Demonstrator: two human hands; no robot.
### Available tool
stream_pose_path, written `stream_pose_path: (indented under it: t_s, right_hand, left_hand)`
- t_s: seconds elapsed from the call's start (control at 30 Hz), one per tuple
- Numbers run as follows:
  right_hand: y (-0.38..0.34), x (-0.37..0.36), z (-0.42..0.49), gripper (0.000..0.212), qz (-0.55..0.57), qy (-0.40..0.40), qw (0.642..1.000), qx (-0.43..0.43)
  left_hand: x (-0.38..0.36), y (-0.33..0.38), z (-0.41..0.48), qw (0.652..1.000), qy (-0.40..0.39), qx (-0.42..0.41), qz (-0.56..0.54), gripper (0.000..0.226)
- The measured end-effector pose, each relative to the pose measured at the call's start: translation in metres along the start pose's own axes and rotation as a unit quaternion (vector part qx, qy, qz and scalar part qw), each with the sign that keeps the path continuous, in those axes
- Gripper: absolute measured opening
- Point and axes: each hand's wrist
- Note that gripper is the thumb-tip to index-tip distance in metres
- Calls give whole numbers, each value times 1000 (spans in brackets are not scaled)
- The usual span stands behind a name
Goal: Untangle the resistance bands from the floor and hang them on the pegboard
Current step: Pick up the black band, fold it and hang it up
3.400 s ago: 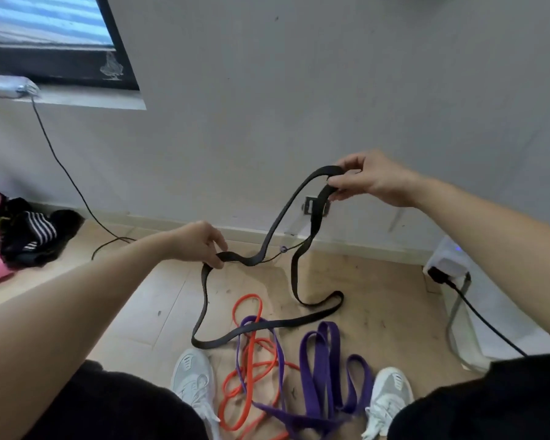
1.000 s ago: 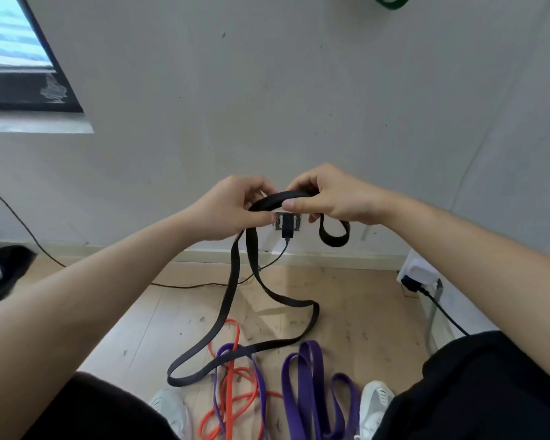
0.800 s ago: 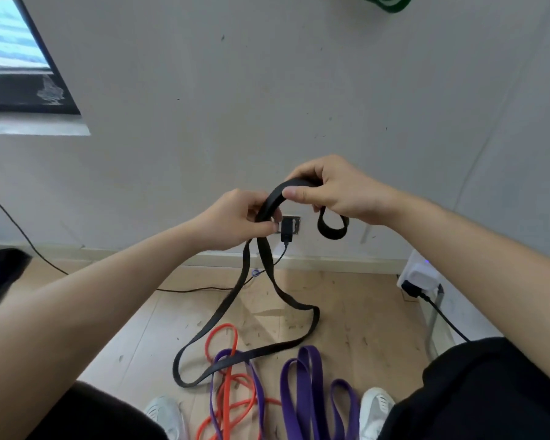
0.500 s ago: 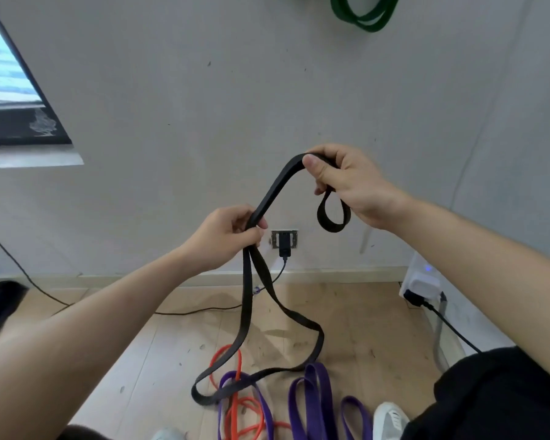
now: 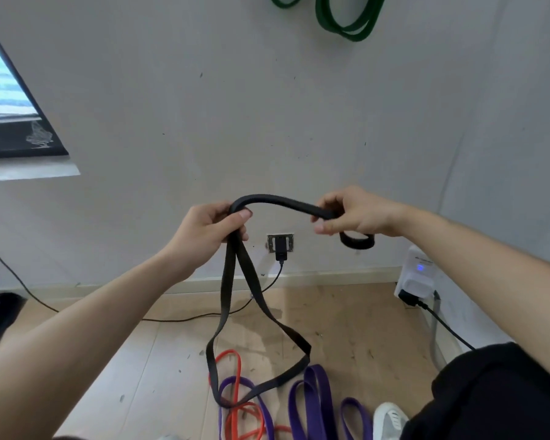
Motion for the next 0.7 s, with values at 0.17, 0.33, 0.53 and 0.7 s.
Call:
stream_pose_path:
  t_s: [0.17,0.33,0.53,0.7]
  right_hand:
    - [-12,-21,1,19,-42,-64,997,-6]
    - [-39,-37,0,37,112,-77,989,60]
    - [-58,-48,1,24,163,0,979,119]
    - [-64,-44,-1,18,159,20,978,130]
  left_hand:
    - [-11,18,-1,999,-1,-13,-43,17]
    - [-18,25,-4,998,-34,-23,-51,12]
    - [-13,21,-4,998,-40,-29,-44,12]
    - [-9,15,-4,998,-48,-29,-13,8]
Point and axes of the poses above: each hand's wrist, its own z-axis towards the middle knuckle, its own x-axis out of the back of the hand, y = z × x, and after that the axes turned 3 degrees about -x, right-handed
